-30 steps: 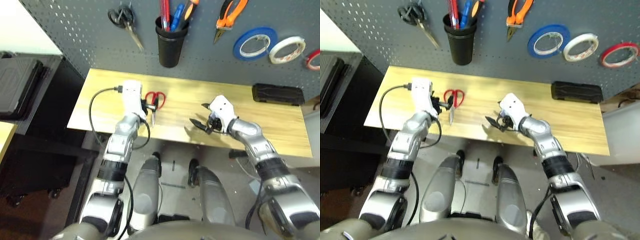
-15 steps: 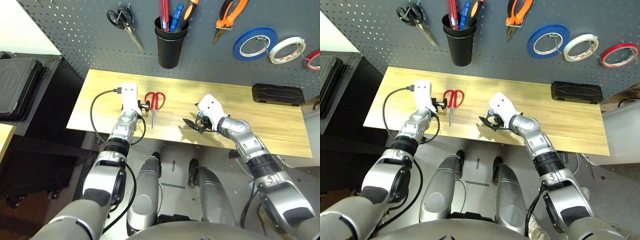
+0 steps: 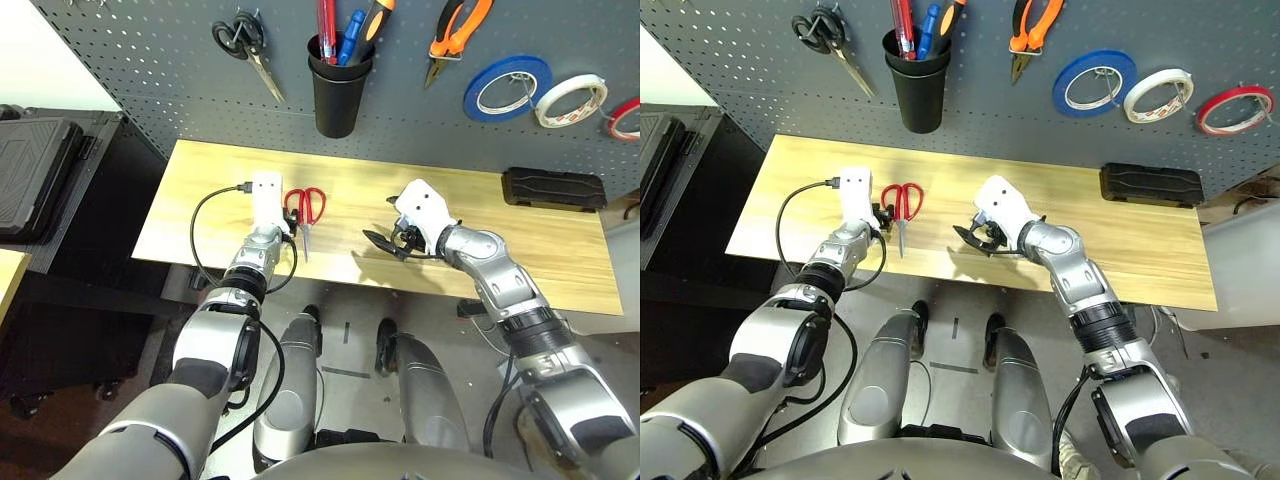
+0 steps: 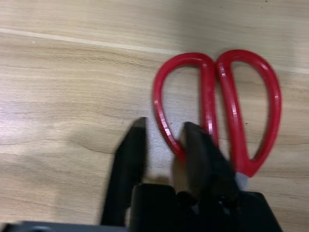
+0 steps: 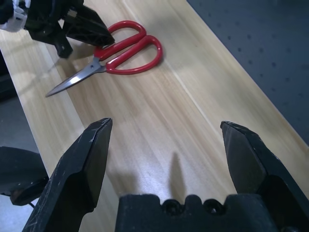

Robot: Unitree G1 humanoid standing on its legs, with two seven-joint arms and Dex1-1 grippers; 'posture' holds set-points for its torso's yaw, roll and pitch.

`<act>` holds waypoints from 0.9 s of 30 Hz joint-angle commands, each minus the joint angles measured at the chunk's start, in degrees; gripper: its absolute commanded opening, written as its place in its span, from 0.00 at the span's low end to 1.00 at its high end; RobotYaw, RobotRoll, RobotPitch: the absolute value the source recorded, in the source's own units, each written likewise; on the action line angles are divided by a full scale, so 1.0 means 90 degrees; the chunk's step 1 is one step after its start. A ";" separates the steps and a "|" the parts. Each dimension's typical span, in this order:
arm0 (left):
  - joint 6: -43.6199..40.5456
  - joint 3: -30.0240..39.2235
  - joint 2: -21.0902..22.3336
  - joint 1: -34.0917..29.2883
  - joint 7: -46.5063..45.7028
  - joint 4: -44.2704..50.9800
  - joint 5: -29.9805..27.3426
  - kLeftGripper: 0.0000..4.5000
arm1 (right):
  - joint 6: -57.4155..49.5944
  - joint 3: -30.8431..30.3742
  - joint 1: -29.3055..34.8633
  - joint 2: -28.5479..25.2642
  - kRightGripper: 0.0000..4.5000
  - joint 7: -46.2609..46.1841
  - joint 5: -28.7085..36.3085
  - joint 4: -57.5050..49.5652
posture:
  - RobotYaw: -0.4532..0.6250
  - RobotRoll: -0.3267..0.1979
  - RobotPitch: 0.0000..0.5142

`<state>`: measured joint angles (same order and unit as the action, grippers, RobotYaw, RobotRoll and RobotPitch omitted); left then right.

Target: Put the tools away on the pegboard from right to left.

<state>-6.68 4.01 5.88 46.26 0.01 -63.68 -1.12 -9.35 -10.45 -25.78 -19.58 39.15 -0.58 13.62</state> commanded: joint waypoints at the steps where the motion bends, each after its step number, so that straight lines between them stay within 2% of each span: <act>1: -0.0071 0.0089 -0.0068 -0.0300 -0.0030 0.0069 -0.0061 0.03 | 0.0179 0.0105 0.0081 -0.0151 1.00 0.0262 0.0191 -0.0002 | 0.65 0.62 0.56; 9: -0.0263 0.0081 -0.0033 -0.1097 0.0100 0.1688 -0.0108 0.01 | 0.0786 0.0383 0.0073 -0.0362 1.00 0.0796 0.0675 0.0072 | 0.66 0.62 0.55; 14: -0.0159 0.0234 -0.0055 -0.1995 0.0265 0.3621 -0.0372 0.01 | 0.2394 0.0846 0.0087 -0.0331 1.00 0.1484 0.1360 0.0380 | 0.68 0.62 0.53; 17: -0.0234 0.0204 -0.0006 -0.2550 0.0393 0.4872 -0.0447 0.01 | 0.2722 0.1082 0.0129 -0.0286 1.00 0.1838 0.1859 0.0352 | 0.69 0.62 0.53; 22: -0.0570 0.0353 0.0011 -0.3076 0.0484 0.6545 -0.0730 0.01 | 0.2772 0.1469 0.0304 -0.0220 1.00 0.2279 0.2781 -0.0085 | 0.71 0.62 0.53; 27: -0.1168 0.0603 0.0160 -0.3196 0.0501 0.7976 -0.1090 0.01 | 0.2284 0.1839 0.0406 -0.0449 1.00 0.2437 0.3488 -0.0679 | 0.71 0.62 0.55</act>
<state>-14.99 8.68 6.96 18.68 4.32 4.11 -9.49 12.74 4.50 -23.19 -22.55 60.19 28.51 9.55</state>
